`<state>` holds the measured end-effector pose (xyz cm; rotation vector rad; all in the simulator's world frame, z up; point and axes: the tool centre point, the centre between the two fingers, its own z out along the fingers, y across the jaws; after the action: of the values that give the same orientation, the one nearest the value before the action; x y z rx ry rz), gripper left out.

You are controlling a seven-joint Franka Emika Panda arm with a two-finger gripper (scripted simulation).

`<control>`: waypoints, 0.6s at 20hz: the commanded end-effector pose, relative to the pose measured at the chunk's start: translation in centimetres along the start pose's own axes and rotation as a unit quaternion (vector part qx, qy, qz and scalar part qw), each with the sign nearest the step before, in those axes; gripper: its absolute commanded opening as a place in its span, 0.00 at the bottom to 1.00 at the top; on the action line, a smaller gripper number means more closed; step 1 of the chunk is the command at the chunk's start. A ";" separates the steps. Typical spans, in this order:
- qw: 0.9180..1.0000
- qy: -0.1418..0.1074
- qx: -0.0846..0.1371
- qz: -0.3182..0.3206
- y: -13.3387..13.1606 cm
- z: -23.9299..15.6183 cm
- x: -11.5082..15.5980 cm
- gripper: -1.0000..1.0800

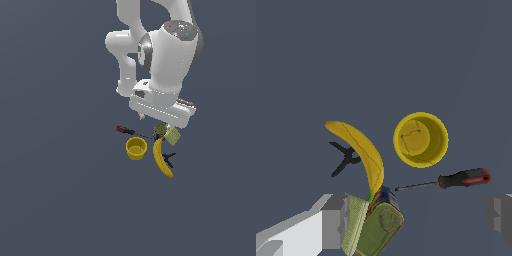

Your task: Pick up a designated object from a clutter of objects.

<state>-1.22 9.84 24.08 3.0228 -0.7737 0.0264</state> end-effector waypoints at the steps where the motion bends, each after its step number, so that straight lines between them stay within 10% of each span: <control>1: 1.000 0.000 0.000 0.021 -0.8 0.8 -0.8 0.96; 12: 0.994 -0.002 0.001 0.110 -4.1 4.1 -4.5 0.96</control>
<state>-2.87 14.87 20.28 2.9376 -1.0651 0.0249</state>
